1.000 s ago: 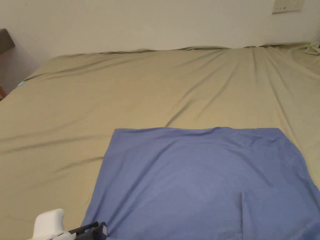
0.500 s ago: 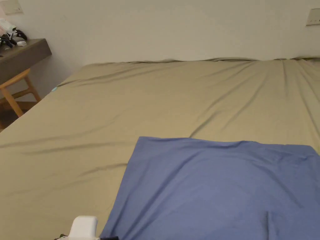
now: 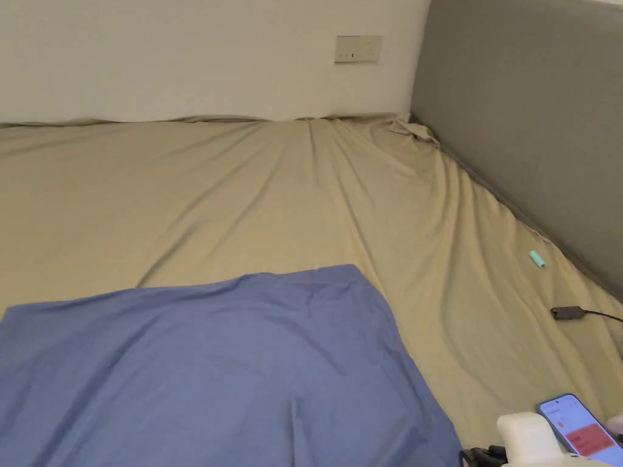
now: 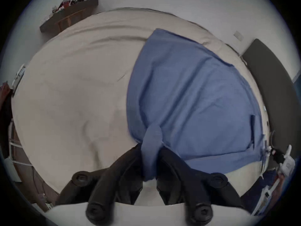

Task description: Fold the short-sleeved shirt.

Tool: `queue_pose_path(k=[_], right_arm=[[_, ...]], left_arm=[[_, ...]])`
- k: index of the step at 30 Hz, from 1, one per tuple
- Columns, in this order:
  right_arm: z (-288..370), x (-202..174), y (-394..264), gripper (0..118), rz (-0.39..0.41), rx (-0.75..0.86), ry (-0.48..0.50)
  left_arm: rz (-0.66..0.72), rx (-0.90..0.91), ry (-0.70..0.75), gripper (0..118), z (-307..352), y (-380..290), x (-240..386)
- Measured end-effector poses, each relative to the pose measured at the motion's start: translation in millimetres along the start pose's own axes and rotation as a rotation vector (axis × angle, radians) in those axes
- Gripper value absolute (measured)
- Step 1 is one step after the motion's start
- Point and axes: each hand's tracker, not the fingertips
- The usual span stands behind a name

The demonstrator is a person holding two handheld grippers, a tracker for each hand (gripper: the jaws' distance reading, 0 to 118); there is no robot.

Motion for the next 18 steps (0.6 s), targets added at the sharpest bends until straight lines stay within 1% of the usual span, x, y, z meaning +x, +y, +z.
queue_pose_path(k=[1, 2, 3, 4, 5, 6, 8, 9, 10, 12, 13, 14, 15, 16, 17, 18], right_arm=[[-3.8, 9.3, 0.8, 70, -0.029, -0.020, 0.052], [-9.5, 16.7, 0.8, 118, -0.059, -0.055, 0.059], [-1.3, 23.1, -2.7, 116, -0.085, -0.002, 0.087], [0.2, 21.1, -2.9, 113, -0.095, 0.010, 0.112], [0.5, 20.7, -5.8, 116, -0.085, -0.014, 0.085], [-1.6, 20.4, -7.4, 118, -0.082, -0.043, 0.062], [-18.7, 21.9, -11.8, 118, -0.046, -0.088, -0.003], [-25.4, 21.5, -12.5, 118, -0.047, -0.122, -0.021], [-30.2, 20.3, -11.2, 118, -0.067, -0.160, -0.017], [-35.5, 15.2, -9.4, 117, -0.036, -0.168, 0.006], [-38.0, 11.4, -8.5, 111, -0.014, -0.176, 0.004], [-40.6, 7.6, -6.6, 99, 0.010, -0.184, -0.010], [-43.0, 4.2, -5.1, 74, 0.030, -0.180, -0.022], [-44.4, -1.1, -6.0, 29, 0.049, -0.170, -0.040], [-47.2, -3.8, -5.7, 15, 0.049, -0.175, -0.049], [-49.3, -4.4, -5.2, 14, 0.039, -0.183, -0.034]], left_arm=[[0.007, 0.006, 0.003, 12, 2.8, 0.8, -3.0], [0.096, -0.046, -0.113, 12, 1.6, -2.0, -1.6], [0.121, -0.044, -0.129, 12, 2.8, -0.4, -6.0], [0.140, -0.043, -0.152, 12, 3.5, 0.0, -9.0], [0.155, -0.042, -0.163, 12, 10.8, -6.0, -3.0], [0.108, -0.002, -0.067, 12, 15.1, -6.0, -5.4], [0.128, -0.007, -0.076, 12, 16.8, -12.0, -1.5], [0.128, -0.008, -0.079, 12, 16.4, -8.3, -4.9], [0.130, -0.007, -0.084, 12, 16.3, -8.4, -3.4], [0.135, -0.009, -0.083, 12, 16.4, -9.1, -0.3], [0.139, -0.013, -0.087, 12, 13.2, -5.3, -6.7], [0.152, -0.011, -0.086, 12, 12.6, -4.6, -7.5], [0.160, -0.012, -0.082, 12, 12.4, -4.6, -7.2], [0.160, -0.013, -0.083, 12, 11.9, -4.7, -6.7], [0.161, -0.018, -0.082, 12, 10.9, -4.2, -6.2], [0.166, -0.021, -0.082, 12, 10.6, -4.3, -5.8]])
